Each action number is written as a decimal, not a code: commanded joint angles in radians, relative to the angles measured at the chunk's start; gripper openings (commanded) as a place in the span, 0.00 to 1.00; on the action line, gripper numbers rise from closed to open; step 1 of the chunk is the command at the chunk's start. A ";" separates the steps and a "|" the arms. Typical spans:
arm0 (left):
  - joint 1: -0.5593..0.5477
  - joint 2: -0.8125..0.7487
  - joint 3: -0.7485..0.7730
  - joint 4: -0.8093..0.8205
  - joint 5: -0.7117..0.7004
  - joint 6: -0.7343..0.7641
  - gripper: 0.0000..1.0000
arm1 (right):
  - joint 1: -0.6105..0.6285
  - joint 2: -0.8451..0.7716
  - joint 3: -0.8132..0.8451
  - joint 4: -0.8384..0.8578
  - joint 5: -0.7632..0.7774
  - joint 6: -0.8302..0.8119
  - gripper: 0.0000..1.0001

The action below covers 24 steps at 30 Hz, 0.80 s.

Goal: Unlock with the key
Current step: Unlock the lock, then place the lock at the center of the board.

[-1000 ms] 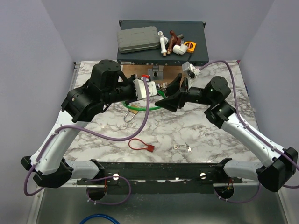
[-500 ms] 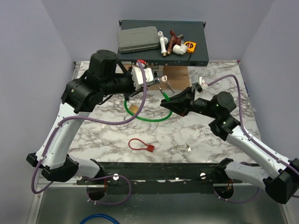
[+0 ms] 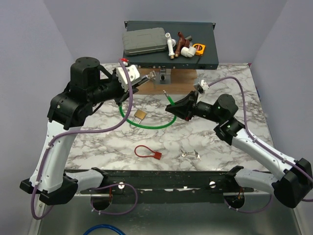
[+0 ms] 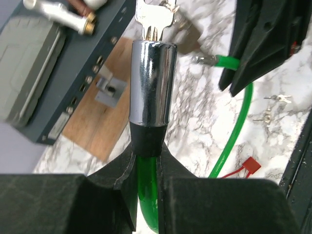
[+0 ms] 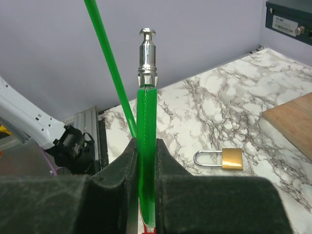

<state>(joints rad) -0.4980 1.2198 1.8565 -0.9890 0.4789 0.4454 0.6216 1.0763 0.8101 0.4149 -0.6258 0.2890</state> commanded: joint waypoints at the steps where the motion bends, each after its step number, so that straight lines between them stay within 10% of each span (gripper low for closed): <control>1: 0.140 -0.051 -0.109 0.080 -0.069 -0.063 0.00 | 0.005 0.112 0.050 0.104 -0.028 0.124 0.01; 13: 0.545 0.009 -0.391 0.079 -0.070 -0.060 0.00 | 0.208 0.615 0.392 0.037 0.035 0.067 0.01; 24: 0.669 0.436 -0.283 0.057 -0.172 -0.120 0.00 | 0.239 1.058 0.634 0.048 0.053 0.054 0.01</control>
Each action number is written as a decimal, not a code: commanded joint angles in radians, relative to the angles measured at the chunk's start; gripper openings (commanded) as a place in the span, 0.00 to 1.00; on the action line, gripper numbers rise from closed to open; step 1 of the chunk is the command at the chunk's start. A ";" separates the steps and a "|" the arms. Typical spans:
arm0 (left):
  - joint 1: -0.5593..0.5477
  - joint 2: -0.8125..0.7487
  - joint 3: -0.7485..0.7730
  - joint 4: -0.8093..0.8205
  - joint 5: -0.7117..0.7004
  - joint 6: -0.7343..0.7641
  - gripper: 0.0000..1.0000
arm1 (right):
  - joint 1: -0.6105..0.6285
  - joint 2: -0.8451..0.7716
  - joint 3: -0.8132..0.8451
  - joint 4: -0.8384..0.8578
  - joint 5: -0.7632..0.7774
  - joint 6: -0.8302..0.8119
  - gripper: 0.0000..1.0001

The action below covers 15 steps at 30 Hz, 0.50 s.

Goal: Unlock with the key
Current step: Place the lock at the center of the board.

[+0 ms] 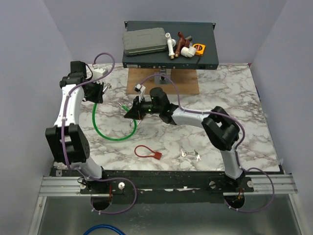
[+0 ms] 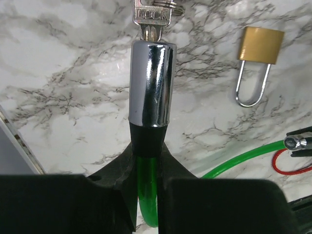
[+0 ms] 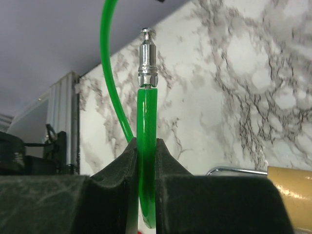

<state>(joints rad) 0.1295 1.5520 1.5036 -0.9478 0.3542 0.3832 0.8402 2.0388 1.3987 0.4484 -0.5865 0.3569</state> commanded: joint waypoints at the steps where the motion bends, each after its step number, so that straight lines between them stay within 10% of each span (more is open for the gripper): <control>1: 0.046 0.132 0.074 0.021 -0.053 -0.059 0.00 | 0.021 0.121 0.065 0.006 0.016 -0.009 0.01; 8: 0.055 0.279 0.097 0.116 -0.127 -0.070 0.00 | 0.032 0.255 0.164 -0.037 0.042 0.031 0.06; 15: 0.056 0.434 0.222 0.145 -0.206 -0.108 0.02 | 0.031 0.342 0.250 -0.146 0.057 0.063 0.40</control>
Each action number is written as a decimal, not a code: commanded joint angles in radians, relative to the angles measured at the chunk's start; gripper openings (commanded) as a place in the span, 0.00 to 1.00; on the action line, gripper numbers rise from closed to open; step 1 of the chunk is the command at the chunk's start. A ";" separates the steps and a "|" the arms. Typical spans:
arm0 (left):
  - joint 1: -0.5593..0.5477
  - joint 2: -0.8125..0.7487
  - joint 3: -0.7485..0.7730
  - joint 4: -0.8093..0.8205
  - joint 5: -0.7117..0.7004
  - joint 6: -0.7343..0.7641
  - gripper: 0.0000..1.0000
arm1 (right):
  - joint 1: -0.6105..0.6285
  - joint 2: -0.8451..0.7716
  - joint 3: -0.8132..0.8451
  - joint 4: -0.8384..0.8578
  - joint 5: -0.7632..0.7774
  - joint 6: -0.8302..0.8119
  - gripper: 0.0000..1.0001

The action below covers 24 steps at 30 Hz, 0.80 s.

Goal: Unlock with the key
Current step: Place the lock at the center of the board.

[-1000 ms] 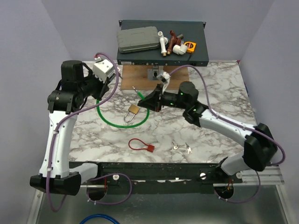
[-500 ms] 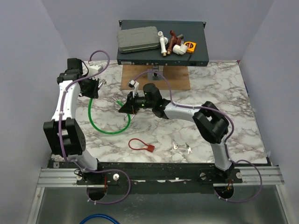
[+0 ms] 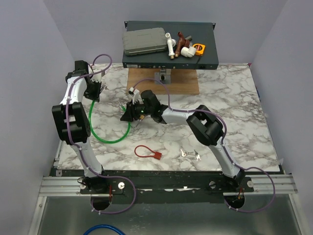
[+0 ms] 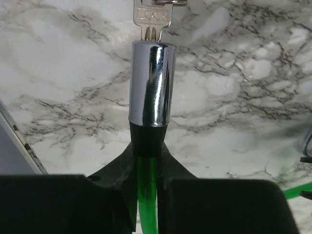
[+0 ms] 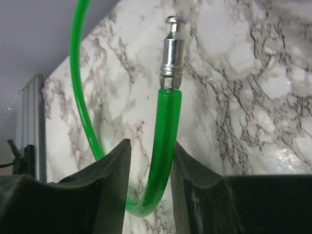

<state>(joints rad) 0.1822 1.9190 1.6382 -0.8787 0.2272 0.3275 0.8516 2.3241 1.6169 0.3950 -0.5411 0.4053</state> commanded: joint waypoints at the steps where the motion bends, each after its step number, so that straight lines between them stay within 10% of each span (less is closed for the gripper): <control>1: 0.003 0.082 0.100 0.076 -0.100 -0.054 0.03 | 0.020 0.060 0.035 -0.104 0.016 0.012 0.43; 11: -0.002 0.107 0.082 0.117 -0.134 -0.019 0.16 | 0.018 -0.006 0.035 -0.227 0.075 -0.064 0.72; 24: -0.040 0.015 0.093 -0.038 0.026 0.059 0.66 | -0.024 -0.313 -0.101 -0.439 0.236 -0.195 1.00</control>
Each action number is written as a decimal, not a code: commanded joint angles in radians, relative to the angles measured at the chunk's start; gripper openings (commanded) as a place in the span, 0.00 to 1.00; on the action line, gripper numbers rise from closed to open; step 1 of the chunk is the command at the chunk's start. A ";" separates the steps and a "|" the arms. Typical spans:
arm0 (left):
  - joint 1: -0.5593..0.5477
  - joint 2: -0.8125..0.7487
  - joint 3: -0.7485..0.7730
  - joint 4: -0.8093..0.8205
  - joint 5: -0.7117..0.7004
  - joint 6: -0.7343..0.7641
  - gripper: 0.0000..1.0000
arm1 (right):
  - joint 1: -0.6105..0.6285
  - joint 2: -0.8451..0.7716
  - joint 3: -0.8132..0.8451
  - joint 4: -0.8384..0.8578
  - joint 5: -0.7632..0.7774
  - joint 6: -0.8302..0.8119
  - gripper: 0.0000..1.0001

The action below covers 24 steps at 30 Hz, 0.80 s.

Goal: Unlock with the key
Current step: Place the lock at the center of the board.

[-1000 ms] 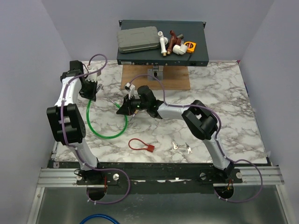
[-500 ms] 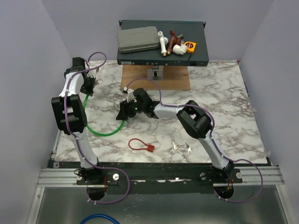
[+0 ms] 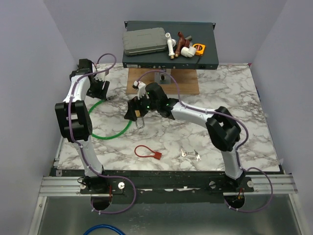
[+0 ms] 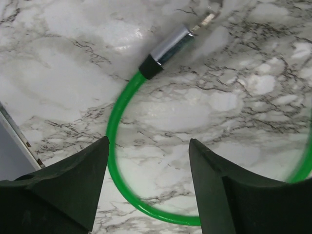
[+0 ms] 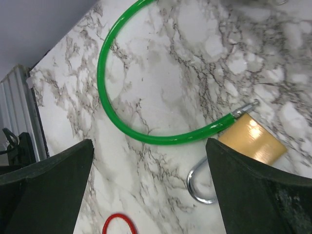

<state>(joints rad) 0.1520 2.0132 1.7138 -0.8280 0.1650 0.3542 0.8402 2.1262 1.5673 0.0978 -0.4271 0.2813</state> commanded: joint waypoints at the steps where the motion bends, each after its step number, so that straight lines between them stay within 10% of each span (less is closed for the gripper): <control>1: -0.011 -0.088 0.022 -0.111 0.100 0.040 0.67 | -0.013 -0.153 -0.079 -0.168 0.174 -0.077 1.00; 7: -0.010 -0.164 0.031 -0.218 0.163 0.080 0.68 | -0.075 -0.410 -0.321 -0.193 0.375 0.061 1.00; 10: -0.010 -0.200 0.036 -0.285 0.218 0.095 0.99 | -0.099 -0.532 -0.425 -0.202 0.452 0.105 1.00; 24: -0.014 -0.408 -0.090 -0.346 0.428 0.117 0.99 | -0.101 -0.746 -0.695 -0.562 0.545 0.178 0.76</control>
<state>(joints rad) 0.1425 1.6779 1.6718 -1.1507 0.4816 0.4374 0.7338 1.4612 0.9642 -0.3435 0.1303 0.4030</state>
